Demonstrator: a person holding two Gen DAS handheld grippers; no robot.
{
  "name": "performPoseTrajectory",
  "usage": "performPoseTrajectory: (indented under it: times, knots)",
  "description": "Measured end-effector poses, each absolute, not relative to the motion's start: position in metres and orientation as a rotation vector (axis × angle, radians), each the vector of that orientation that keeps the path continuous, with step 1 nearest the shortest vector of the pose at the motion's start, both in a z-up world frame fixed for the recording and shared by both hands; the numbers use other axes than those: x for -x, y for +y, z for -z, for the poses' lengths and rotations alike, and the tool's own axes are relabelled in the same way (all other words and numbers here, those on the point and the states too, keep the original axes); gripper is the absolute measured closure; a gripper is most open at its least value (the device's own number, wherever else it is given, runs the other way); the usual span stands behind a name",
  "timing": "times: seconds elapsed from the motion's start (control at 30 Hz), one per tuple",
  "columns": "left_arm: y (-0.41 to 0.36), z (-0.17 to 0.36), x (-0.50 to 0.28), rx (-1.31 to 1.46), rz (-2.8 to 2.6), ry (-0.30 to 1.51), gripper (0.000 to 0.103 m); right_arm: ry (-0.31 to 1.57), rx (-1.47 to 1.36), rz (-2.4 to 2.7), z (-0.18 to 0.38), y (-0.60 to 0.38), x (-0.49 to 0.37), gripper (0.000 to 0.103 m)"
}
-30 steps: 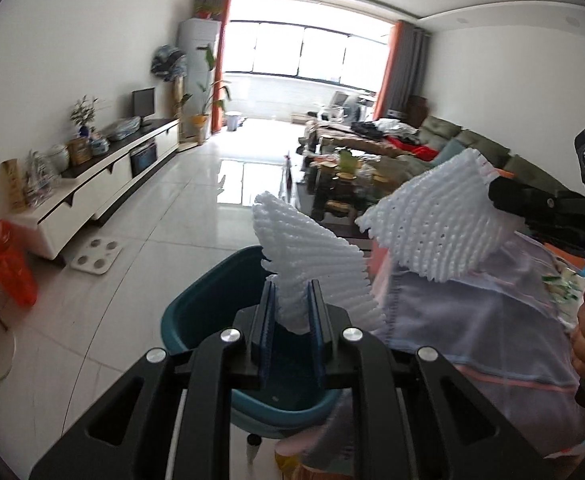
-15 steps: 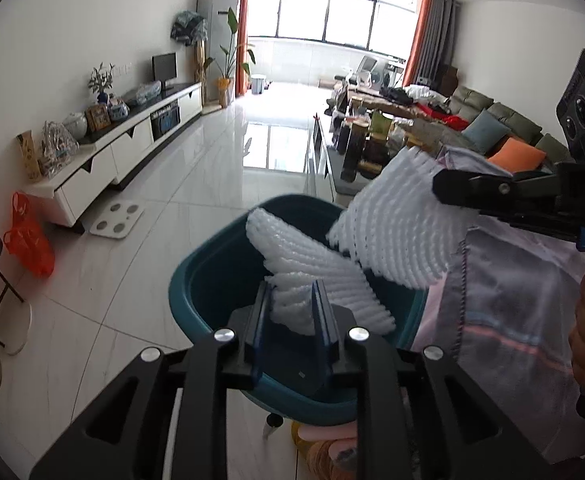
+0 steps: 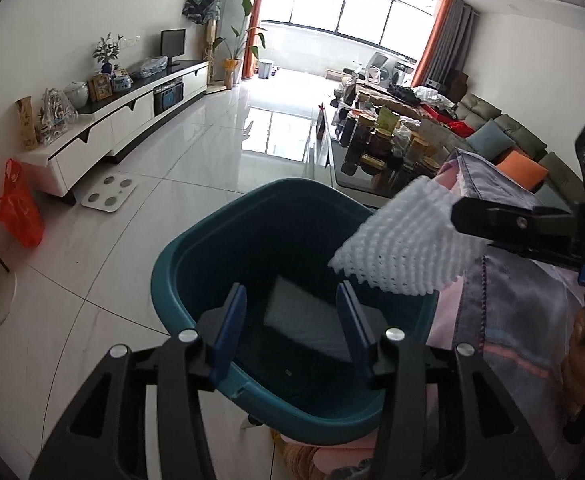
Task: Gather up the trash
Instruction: 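Carry both foam sleeves to the teal basket and open both grippers, then grasp the blue-dotted paper cup with the left gripper while the right gripper grasps a tissue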
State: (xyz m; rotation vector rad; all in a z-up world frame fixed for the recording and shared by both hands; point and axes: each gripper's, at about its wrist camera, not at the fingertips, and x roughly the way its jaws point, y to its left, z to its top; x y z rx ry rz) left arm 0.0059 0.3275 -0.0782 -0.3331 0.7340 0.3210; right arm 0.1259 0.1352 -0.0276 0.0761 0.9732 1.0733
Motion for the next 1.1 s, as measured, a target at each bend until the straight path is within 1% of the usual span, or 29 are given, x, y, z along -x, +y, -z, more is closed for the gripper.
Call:
performPoseTrajectory:
  times: [0.1,0.17,0.37,0.5,0.53,0.63,0.87,1.1]
  knots:
    - [0.322,0.072,-0.002,0.326,-0.328,0.709,0.055,0.951,-0.084,-1.066,0.024,0.13,-0.125,0.045]
    - [0.316,0.067,0.002,0.317,-0.331,0.692,0.054,0.948,-0.104,-1.075,0.022,0.128,-0.127,0.044]
    - [0.306,0.052,0.011,0.293,-0.342,0.654,0.054,0.935,-0.115,-1.092,0.017,0.125,-0.123,0.043]
    - [0.293,0.039,0.019,0.27,-0.32,0.619,0.054,0.89,-0.123,-1.104,0.006,0.108,-0.112,0.043]
    - [0.288,0.035,0.022,0.265,-0.302,0.605,0.053,0.867,-0.122,-1.107,0.002,0.1,-0.107,0.043]
    - [0.267,0.027,0.029,0.247,-0.226,0.569,0.045,0.799,-0.112,-1.1,-0.013,0.07,-0.089,0.043]
    - [0.177,0.02,0.035,0.173,0.12,0.532,0.04,0.676,-0.072,-0.979,-0.038,-0.022,-0.056,0.043]
    - [0.063,0.03,0.033,0.102,0.51,0.579,0.04,0.625,-0.095,-0.695,-0.043,-0.145,-0.032,0.043]
